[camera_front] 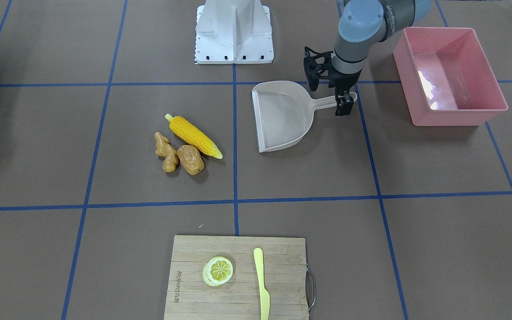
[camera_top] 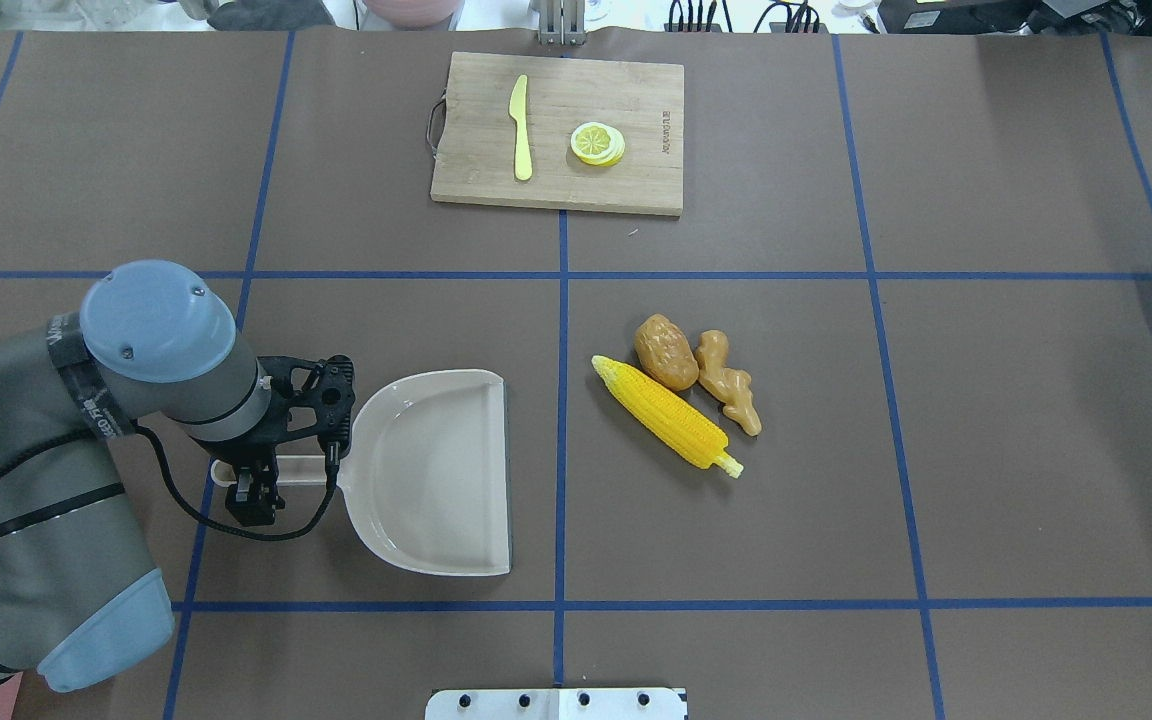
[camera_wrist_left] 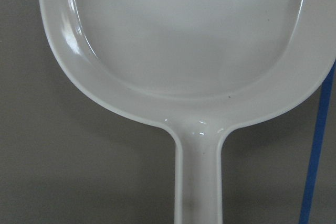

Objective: Sweep and dump trash into bin

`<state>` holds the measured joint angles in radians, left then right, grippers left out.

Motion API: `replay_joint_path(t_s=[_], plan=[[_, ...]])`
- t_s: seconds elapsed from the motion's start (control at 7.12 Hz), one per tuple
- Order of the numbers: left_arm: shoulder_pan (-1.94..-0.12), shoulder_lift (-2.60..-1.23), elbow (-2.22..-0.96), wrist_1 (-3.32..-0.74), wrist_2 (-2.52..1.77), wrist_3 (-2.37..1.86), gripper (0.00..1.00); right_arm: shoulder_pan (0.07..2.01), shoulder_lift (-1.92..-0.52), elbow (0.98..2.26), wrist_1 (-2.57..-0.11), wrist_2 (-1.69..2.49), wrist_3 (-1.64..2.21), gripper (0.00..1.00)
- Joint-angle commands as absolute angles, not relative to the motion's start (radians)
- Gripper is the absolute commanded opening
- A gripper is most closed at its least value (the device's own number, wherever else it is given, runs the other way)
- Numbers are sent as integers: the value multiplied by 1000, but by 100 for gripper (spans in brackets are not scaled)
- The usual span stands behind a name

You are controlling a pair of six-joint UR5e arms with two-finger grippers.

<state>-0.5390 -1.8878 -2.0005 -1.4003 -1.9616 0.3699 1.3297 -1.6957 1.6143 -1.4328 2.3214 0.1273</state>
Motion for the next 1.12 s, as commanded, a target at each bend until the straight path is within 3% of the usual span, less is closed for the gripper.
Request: replay_joint_path(t_s=[0.0,0.56,0.7,0.84,0.98], plan=[[-534,-1890,-1971,-1411,-1962,374,98,1380,-1689,1653,-1474,2319,60,0],[-526,-1901,-1895,-1463,-1960,376,98,1437,-1619,1733,-1653,2329,57,0],[-526,-1904,-1893,-1465,-1960,376,90,1437,-1623,1767,-1664,2333,57,0],[-526,-1904,-1899,-1465,-1962,374,48,1437,-1632,1798,-1666,2336,54,0],[-528,-1902,-1911,-1465,-1965,376,16,1428,-1634,1831,-1678,2338,55,0]])
